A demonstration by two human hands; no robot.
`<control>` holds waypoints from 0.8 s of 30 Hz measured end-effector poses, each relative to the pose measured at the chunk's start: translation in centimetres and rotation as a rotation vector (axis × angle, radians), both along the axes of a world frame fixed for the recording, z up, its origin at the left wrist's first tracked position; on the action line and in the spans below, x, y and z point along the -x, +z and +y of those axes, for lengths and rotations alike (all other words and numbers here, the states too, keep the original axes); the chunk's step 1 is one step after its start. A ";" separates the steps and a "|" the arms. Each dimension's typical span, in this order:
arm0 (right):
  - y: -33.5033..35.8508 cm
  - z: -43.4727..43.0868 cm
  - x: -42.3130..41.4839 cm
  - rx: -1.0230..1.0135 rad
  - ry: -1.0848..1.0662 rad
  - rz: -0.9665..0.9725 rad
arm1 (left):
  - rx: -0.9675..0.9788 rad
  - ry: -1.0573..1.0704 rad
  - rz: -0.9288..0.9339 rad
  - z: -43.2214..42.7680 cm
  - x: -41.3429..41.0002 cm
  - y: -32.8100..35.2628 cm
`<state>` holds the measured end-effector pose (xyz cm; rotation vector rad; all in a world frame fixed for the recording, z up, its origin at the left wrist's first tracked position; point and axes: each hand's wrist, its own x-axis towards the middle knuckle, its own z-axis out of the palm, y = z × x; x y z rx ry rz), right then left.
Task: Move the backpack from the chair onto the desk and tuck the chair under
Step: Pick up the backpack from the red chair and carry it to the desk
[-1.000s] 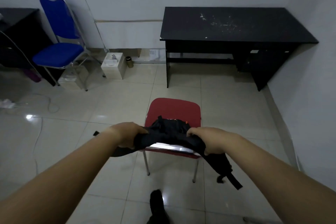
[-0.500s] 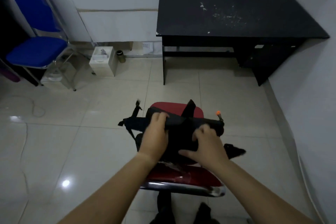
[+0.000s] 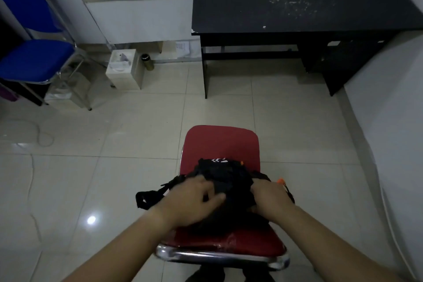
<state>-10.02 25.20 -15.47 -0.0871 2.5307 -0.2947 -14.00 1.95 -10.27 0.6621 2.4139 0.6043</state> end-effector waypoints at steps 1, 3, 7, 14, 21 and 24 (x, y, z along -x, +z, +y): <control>0.3 -0.6 -0.4 0.018 0.026 0.102 | -0.019 0.050 0.099 0.4 1.8 0.2; 0.9 -2.0 -1.4 0.085 0.133 0.275 | -0.057 0.164 0.139 1.4 5.2 -0.2; 3.1 -3.7 -3.7 0.317 0.111 0.180 | 0.177 0.115 -0.098 2.6 7.0 -4.9; 2.5 -0.6 -0.9 0.670 -0.391 -0.302 | 0.448 -0.013 -0.506 1.2 0.7 -11.0; -5.5 -3.1 0.9 0.077 -0.478 -0.453 | 0.543 -0.076 -0.463 1.4 1.1 -10.5; -7.5 -3.4 -0.4 -0.075 -0.488 -0.692 | 0.784 -0.062 -0.344 1.1 0.7 -10.4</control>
